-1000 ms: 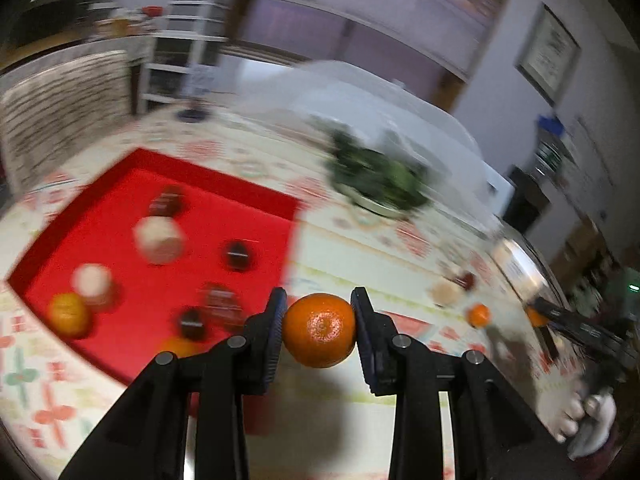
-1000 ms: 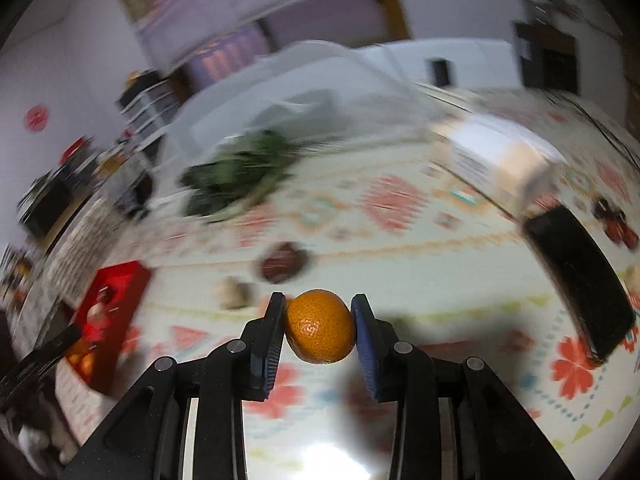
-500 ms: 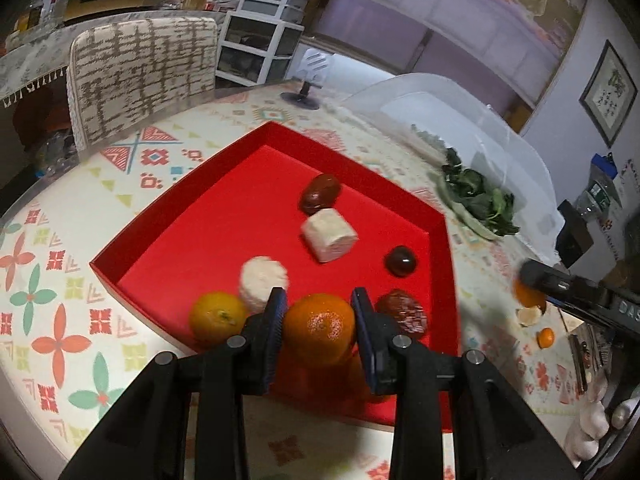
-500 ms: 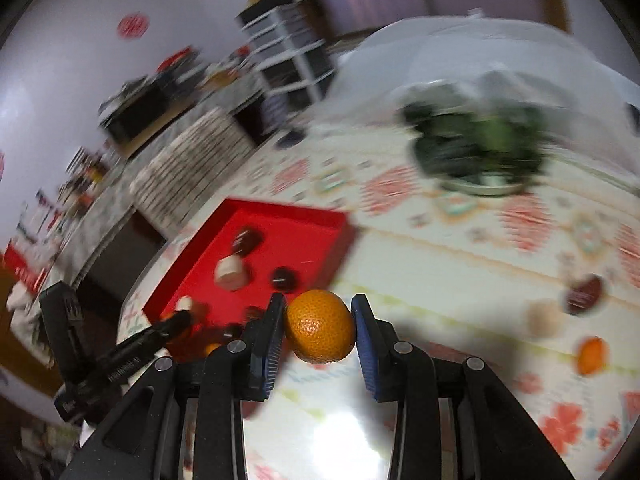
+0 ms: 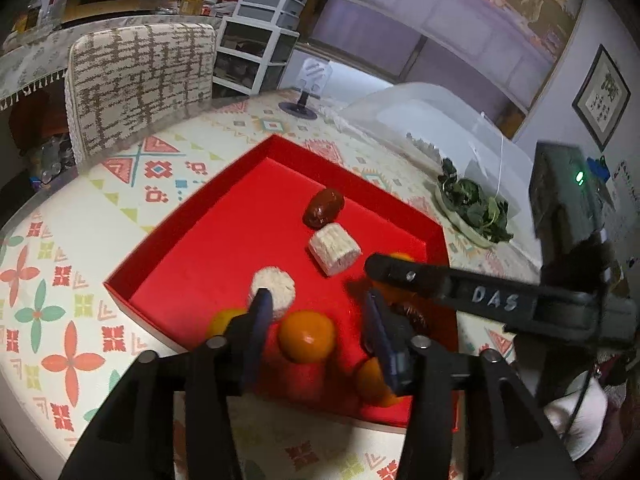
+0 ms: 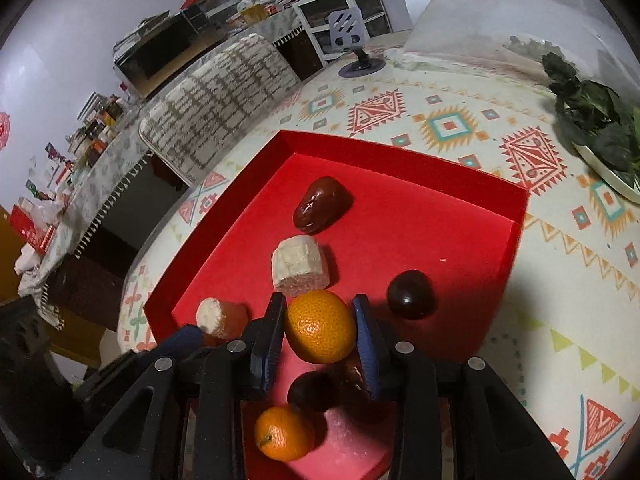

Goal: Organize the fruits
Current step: 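Lower both held mandarins into the red tray and open both grippers, then grasp a beige pastry cube with the left gripper while the right grasps a mandarin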

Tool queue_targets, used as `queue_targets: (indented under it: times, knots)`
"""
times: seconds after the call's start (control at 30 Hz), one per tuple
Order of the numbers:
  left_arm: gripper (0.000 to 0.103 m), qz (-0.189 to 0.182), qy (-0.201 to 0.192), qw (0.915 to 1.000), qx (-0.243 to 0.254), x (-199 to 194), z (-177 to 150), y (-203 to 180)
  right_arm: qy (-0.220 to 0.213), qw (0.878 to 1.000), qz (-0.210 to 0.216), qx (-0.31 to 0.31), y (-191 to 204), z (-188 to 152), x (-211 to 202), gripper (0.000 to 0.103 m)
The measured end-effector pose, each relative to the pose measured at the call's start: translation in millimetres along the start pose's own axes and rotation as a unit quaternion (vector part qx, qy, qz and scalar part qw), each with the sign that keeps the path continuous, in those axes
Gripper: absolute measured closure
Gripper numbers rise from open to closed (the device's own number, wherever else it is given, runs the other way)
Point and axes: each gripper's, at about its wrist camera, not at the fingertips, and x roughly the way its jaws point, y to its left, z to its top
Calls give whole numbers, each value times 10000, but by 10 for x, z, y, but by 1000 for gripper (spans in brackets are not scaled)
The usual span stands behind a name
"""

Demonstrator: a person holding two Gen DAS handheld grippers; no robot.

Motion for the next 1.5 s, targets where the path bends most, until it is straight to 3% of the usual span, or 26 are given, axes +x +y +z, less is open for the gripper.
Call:
queue_targets:
  times: [0.3, 0.53, 0.73, 0.97, 1.13, 1.5]
  knots:
    - [45, -42, -135, 9997, -190, -151, 36, -8, -275, 9996, -30, -54, 13, 18, -267, 58]
    - [38, -157, -232, 9996, -33, -278, 26, -209, -719, 9972, -188, 123, -277, -119, -891, 55]
    - [36, -404, -195, 9989, 169, -324, -39, -479, -1168, 9893, -649, 579, -893, -417, -1644, 53]
    - [34, -718, 93, 9958, 567, -171, -201, -987, -1587, 9666, -1364, 1480, -1818, -899, -2395, 47]
    - [34, -809, 286, 9922, 901, -96, -342, -1321, -1529, 9603, -1511, 1778, -2174, -1148, -2485, 47]
    - [33, -562, 376, 9894, 1286, -38, -437, -1617, -1376, 9609, -1549, 1839, -2382, -1361, -2276, 47]
